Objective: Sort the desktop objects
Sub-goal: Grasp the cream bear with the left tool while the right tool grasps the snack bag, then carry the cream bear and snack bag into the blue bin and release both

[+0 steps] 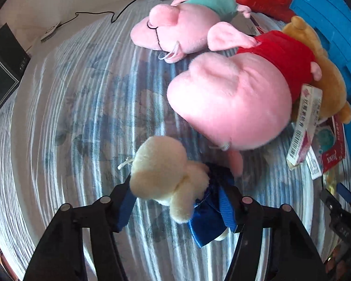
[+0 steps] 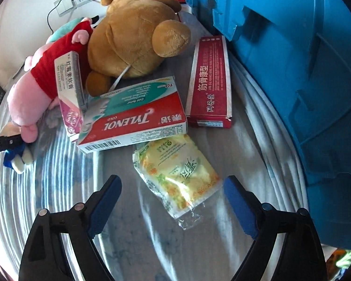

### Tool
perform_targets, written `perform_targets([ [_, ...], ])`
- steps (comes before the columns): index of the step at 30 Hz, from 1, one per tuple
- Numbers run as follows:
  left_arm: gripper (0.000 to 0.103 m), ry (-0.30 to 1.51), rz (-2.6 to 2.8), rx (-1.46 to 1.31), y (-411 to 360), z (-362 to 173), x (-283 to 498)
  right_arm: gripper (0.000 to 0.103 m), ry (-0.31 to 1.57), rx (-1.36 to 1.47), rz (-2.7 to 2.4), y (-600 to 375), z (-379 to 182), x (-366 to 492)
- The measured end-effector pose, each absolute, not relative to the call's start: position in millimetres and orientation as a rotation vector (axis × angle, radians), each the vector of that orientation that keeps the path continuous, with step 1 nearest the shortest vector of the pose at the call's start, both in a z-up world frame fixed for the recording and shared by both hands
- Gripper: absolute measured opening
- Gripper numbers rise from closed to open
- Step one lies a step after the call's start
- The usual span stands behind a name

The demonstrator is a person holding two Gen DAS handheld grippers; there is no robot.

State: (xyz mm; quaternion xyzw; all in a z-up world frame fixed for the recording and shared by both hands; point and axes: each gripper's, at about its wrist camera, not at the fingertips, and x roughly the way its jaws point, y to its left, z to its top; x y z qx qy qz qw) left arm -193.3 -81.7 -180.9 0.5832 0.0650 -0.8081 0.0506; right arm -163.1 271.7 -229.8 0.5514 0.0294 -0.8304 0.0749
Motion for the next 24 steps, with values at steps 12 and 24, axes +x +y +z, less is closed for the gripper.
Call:
perform_targets([
  [12,0.046,-0.053,-2.755,1.751,-14.0,-114.3,-135.7,0.035,0.077,1.576,-2.482,277.1,-188.0,-134.9],
  [24,0.046,-0.167,-3.151,1.381,42.3,11.3,-124.4,0.035,0.11,1.122,-2.669,271.9,-29.9,-79.8],
])
